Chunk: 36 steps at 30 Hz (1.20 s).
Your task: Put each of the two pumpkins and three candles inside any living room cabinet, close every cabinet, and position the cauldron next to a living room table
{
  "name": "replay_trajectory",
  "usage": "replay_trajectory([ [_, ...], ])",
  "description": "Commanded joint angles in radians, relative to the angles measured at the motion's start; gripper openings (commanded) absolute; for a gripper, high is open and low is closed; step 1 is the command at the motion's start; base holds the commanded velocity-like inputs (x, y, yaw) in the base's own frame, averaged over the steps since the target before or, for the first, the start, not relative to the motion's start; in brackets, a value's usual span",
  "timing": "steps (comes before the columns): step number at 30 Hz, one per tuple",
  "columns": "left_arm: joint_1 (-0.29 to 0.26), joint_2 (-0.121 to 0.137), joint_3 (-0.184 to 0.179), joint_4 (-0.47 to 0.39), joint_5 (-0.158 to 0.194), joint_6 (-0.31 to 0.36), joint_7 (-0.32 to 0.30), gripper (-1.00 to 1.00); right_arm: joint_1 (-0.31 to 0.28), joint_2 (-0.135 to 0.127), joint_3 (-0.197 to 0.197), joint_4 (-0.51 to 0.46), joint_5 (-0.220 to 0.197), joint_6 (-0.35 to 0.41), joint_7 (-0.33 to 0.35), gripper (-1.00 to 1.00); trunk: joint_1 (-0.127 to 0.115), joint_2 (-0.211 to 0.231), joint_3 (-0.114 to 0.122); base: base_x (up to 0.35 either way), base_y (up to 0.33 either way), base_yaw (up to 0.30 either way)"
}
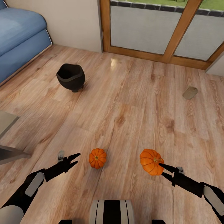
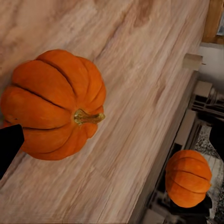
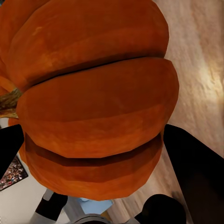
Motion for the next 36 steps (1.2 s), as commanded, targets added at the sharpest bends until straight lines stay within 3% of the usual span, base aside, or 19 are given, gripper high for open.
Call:
replay_trajectory([
  [1,0.000,0.000,-0.001,0.000,0.002,-0.010,-0.001,1.00,0.000,0.000,-0.001,0.000,-0.002,0.005,0.001,-1.00,0.000,0.000,-0.001,0.007,-0.007,0.000],
  [9,0.001,-0.001,-0.008,0.000,-0.032,-0.040,-0.003,1.00,-0.001,0.000,-0.001,0.000,-0.002,0.005,0.002,-1.00,0.000,0.000,-0.001,0.001,-0.001,0.000],
  [13,0.001,-0.003,-0.011,0.000,-0.041,-0.042,-0.032,1.00,-0.001,0.000,-0.001,0.000,-0.002,0.005,0.002,-1.00,0.000,0.000,-0.001,0.000,0.000,0.000],
  [23,0.001,-0.004,-0.016,0.000,-0.044,-0.043,-0.039,1.00,-0.001,0.000,-0.001,-0.006,0.001,0.007,0.009,-1.00,0.004,-0.003,-0.039,0.000,0.000,0.000],
  [29,0.001,-0.003,-0.043,0.000,-0.043,-0.073,-0.040,1.00,0.013,0.000,-0.001,-0.131,0.012,0.015,0.003,-1.00,0.007,-0.004,-0.062,0.000,0.000,0.000],
  [36,0.001,-0.004,-0.049,0.000,-0.041,-0.086,-0.041,1.00,0.056,0.000,-0.008,-0.383,0.037,0.057,-0.017,-1.00,0.007,-0.004,-0.062,0.000,0.000,0.000],
])
